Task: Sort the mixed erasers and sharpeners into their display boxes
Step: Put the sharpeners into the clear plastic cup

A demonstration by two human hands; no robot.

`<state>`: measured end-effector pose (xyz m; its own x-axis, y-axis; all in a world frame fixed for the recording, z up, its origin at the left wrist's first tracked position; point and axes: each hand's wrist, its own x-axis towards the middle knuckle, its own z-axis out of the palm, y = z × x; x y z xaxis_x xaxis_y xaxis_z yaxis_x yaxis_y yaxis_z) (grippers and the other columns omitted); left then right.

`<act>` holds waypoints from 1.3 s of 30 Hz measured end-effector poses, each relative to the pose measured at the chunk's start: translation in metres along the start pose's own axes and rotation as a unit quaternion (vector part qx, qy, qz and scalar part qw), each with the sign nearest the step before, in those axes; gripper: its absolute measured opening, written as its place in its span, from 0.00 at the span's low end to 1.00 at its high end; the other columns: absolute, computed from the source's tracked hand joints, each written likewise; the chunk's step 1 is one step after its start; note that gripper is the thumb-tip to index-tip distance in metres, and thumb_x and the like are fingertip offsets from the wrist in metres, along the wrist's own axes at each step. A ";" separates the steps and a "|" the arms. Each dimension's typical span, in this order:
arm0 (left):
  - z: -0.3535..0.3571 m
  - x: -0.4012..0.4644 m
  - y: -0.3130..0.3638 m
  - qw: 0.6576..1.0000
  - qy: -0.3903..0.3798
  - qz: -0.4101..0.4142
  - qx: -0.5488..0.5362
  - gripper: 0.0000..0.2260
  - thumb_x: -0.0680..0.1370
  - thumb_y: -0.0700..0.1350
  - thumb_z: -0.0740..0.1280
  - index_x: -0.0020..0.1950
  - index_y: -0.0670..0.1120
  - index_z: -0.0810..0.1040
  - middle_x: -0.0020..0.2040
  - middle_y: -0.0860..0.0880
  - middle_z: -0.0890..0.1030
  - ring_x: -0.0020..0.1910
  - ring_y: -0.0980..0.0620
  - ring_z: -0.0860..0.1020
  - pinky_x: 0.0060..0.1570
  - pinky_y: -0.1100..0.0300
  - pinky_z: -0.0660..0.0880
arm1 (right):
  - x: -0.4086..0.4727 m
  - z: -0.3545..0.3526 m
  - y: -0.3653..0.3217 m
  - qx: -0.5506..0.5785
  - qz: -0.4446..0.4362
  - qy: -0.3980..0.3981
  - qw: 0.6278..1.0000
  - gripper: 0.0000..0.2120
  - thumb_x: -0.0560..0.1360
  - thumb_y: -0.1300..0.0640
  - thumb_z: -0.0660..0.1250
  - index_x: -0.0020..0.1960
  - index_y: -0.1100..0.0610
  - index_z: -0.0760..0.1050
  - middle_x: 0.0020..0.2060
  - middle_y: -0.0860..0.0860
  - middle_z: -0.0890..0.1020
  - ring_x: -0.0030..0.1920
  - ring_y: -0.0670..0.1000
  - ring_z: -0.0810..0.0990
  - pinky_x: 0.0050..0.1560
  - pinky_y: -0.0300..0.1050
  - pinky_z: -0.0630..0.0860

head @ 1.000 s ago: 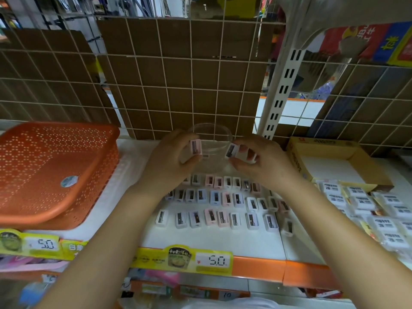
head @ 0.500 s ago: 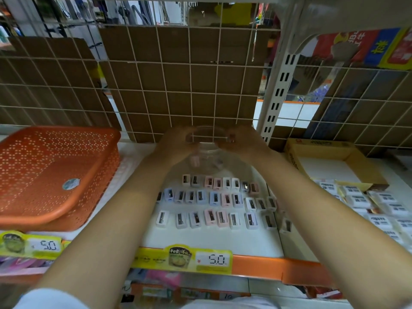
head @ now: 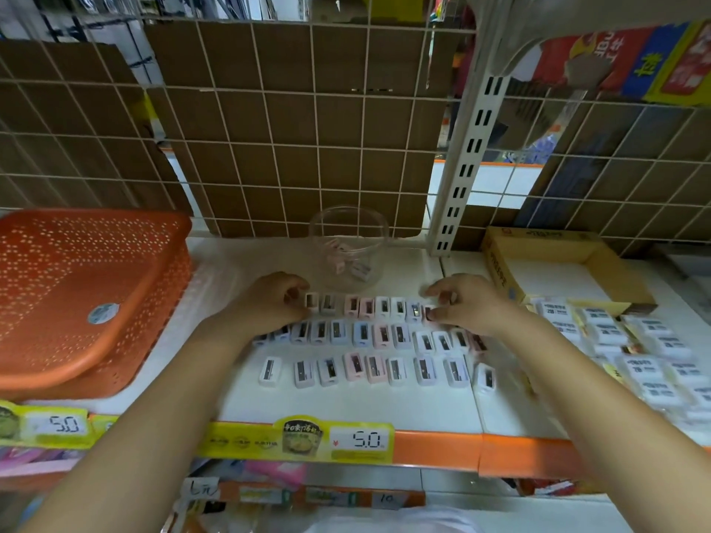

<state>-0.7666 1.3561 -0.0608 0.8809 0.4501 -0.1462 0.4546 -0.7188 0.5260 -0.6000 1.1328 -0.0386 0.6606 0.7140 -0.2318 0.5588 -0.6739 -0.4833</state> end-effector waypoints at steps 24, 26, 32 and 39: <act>-0.024 -0.040 0.043 0.968 0.174 0.177 0.046 0.16 0.72 0.46 0.71 0.59 0.50 0.74 0.54 0.58 0.69 0.53 0.59 0.66 0.48 0.68 0.63 | -0.030 -0.003 -0.050 -0.062 -0.153 0.200 0.966 0.18 0.71 0.49 0.68 0.60 0.51 0.72 0.48 0.45 0.74 0.41 0.45 0.72 0.35 0.39 0.67; -0.026 -0.046 0.050 0.963 0.185 0.187 0.057 0.17 0.72 0.47 0.70 0.60 0.48 0.74 0.56 0.54 0.72 0.55 0.56 0.68 0.48 0.65 0.63 | -0.036 -0.003 -0.057 -0.066 -0.181 0.216 0.957 0.19 0.72 0.49 0.68 0.61 0.51 0.72 0.51 0.48 0.77 0.41 0.45 0.71 0.36 0.39 0.68; -0.024 -0.049 0.052 0.956 0.209 0.195 0.065 0.17 0.73 0.47 0.70 0.61 0.48 0.74 0.60 0.49 0.74 0.59 0.50 0.70 0.50 0.61 0.63 | -0.037 0.002 -0.065 -0.082 -0.218 0.230 0.945 0.19 0.72 0.50 0.68 0.60 0.53 0.73 0.52 0.50 0.78 0.41 0.44 0.70 0.38 0.40 0.69; -0.035 -0.012 0.052 0.959 0.232 0.162 -0.032 0.16 0.73 0.46 0.69 0.60 0.46 0.75 0.52 0.53 0.71 0.51 0.57 0.70 0.46 0.69 0.67 | 0.006 -0.011 -0.072 -0.023 -0.175 0.222 0.959 0.16 0.72 0.47 0.66 0.58 0.50 0.76 0.53 0.48 0.78 0.51 0.49 0.77 0.48 0.44 0.75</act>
<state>-0.7578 1.3316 -0.0028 0.8148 0.4070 0.4130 0.1459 -0.8332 0.5334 -0.6309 1.1836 0.0046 0.5712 0.7538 0.3248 0.8000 -0.4228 -0.4257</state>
